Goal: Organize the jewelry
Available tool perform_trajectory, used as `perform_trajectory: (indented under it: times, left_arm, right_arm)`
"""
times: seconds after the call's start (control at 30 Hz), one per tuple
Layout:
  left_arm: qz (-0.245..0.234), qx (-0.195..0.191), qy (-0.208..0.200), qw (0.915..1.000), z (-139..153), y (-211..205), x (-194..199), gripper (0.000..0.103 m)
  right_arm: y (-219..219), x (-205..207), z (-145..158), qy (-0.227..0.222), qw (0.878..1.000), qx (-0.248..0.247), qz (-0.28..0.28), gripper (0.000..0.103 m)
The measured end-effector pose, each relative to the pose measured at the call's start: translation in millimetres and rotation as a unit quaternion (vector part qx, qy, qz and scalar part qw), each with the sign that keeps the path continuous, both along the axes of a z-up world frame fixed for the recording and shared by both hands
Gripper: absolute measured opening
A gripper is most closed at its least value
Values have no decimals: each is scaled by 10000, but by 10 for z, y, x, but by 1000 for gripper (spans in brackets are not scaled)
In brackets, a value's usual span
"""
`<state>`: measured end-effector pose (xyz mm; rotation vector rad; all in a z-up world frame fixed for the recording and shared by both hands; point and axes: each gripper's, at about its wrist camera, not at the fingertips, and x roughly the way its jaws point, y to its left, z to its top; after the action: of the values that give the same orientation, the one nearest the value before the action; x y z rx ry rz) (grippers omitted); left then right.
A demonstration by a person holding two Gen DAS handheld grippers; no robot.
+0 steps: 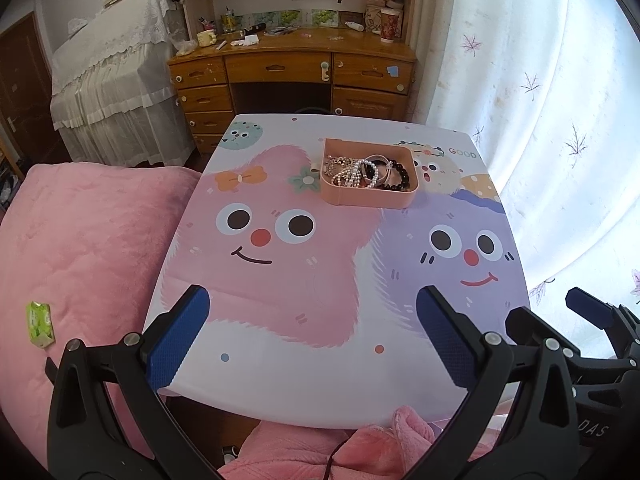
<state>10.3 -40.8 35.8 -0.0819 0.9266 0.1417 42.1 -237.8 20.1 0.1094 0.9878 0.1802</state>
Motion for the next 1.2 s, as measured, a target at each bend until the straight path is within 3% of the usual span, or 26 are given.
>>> perform_trajectory:
  times: [1.2]
  left_arm:
    - [-117,117,-81,9998,44,12,6,103]
  right_arm:
    - [-58,-15,17,-26,10000,6,-83,103]
